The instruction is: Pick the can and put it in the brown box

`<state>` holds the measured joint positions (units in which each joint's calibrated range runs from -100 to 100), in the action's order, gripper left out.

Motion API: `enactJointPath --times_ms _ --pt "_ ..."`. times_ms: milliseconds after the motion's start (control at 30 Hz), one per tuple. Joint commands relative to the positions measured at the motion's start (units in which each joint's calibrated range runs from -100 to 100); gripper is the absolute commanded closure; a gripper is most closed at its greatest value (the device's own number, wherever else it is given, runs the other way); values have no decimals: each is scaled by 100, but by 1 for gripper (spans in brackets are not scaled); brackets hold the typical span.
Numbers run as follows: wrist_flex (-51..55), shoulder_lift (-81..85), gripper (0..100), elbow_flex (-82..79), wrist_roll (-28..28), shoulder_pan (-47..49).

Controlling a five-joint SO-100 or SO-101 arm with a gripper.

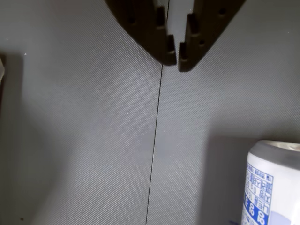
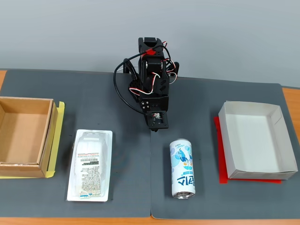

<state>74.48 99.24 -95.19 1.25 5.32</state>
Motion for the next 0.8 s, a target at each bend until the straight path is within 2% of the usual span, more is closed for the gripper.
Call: enactJointPath --times_ms 0,200,500,767 --pt "-59 25 99 307 -15 36" --pt "-93 -458 99 578 11 -85" --pt "-1681 -2609 99 2044 11 -77" --pt "-2392 -4202 99 3402 -15 -28"
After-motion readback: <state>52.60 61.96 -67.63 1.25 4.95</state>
